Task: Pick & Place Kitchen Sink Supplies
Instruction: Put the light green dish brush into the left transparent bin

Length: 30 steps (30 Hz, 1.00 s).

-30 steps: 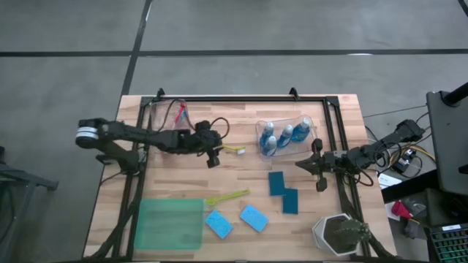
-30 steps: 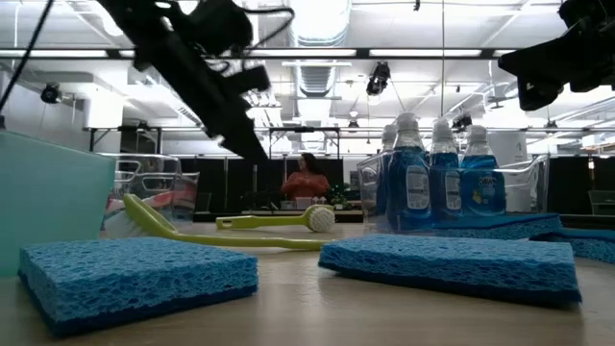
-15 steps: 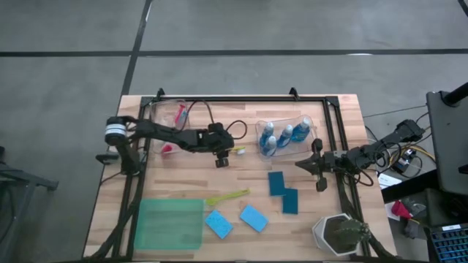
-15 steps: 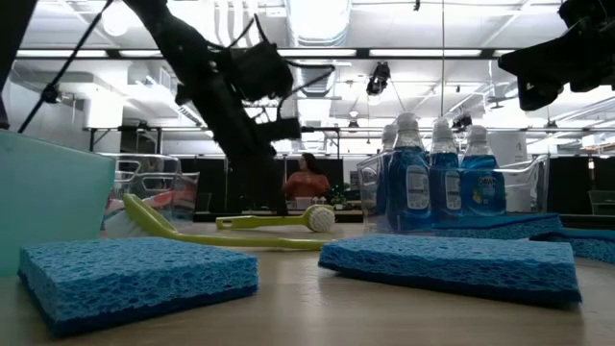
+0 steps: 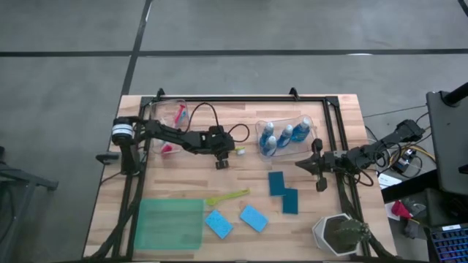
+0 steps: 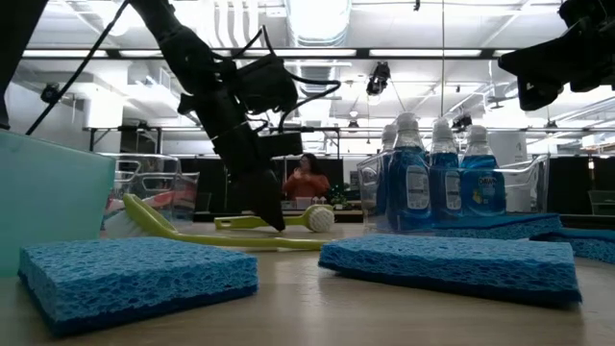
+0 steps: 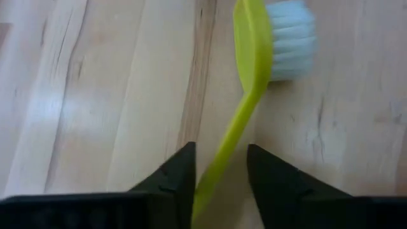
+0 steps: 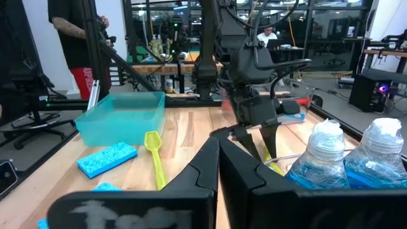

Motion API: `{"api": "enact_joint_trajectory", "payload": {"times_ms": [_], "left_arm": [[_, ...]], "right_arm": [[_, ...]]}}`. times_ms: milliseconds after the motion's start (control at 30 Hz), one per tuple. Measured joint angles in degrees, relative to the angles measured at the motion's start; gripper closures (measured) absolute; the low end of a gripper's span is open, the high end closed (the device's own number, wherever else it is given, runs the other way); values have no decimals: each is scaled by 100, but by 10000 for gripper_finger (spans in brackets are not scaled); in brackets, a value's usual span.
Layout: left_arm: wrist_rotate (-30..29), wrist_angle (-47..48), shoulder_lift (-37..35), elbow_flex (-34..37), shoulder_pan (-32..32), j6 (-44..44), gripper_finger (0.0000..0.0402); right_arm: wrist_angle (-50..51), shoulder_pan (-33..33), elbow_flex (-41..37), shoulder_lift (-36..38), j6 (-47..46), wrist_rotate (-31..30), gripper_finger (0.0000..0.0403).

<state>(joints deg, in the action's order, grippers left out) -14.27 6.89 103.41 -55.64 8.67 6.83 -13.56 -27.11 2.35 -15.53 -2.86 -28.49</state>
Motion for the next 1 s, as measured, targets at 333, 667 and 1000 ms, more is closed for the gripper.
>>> {"api": "enact_joint_trajectory", "payload": {"times_ms": [333,667,1000], "left_arm": [[183,38,-51,5,25,68,382],[-216,755,-785,-181,25,128,391],[-1970,1912,-2636,-174,28,-1825,378]], "right_arm": [[0,0,0,-2,-4,-2,394],[0,0,0,-2,2,-2,394],[0,2,0,0,-6,0,394]]}}
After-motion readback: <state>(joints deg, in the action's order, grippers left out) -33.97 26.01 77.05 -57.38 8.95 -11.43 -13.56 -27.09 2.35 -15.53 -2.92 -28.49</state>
